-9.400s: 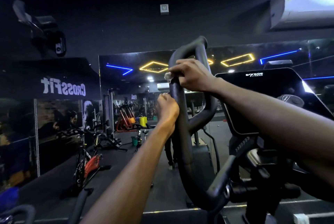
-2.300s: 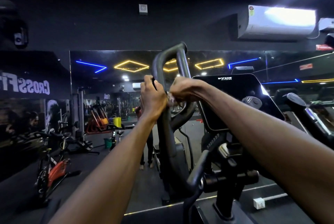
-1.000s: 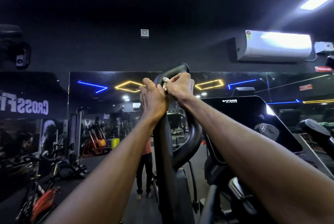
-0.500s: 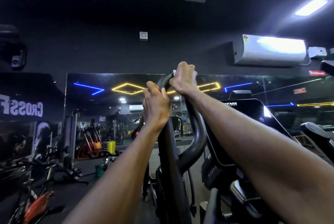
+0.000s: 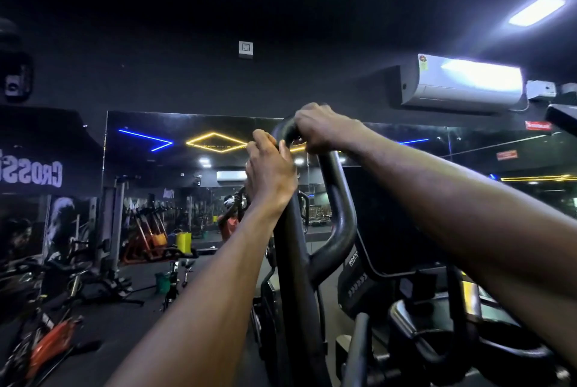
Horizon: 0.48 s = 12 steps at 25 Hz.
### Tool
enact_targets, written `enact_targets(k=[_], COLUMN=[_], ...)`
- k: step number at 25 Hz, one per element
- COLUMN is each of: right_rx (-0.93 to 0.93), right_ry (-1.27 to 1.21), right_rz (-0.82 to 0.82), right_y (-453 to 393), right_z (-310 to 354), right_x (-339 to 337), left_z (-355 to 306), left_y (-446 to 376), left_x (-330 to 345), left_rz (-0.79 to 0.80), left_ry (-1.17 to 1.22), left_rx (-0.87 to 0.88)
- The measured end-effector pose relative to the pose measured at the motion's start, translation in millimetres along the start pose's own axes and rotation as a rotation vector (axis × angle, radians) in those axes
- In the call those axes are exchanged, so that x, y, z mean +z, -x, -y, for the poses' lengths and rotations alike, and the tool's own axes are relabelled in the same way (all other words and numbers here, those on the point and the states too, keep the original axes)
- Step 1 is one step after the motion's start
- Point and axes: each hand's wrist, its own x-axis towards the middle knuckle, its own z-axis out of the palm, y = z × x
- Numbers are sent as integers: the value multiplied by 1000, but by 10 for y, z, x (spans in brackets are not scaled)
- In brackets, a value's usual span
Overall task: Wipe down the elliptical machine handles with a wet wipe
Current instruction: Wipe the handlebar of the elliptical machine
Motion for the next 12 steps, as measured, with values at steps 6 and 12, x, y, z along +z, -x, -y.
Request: enact_targets(k=[6, 12], right_rx=[73, 129], right_ry=[118, 53], right_rz=[343, 380], right_y=[67, 268], right_z=[146, 94], right_x=[-59, 30], left_z=[0, 7], left_y=[10, 25], left_x=[-23, -41], left_rz=[-11, 11], left_ry=[9, 15], left_rx=[-6, -17])
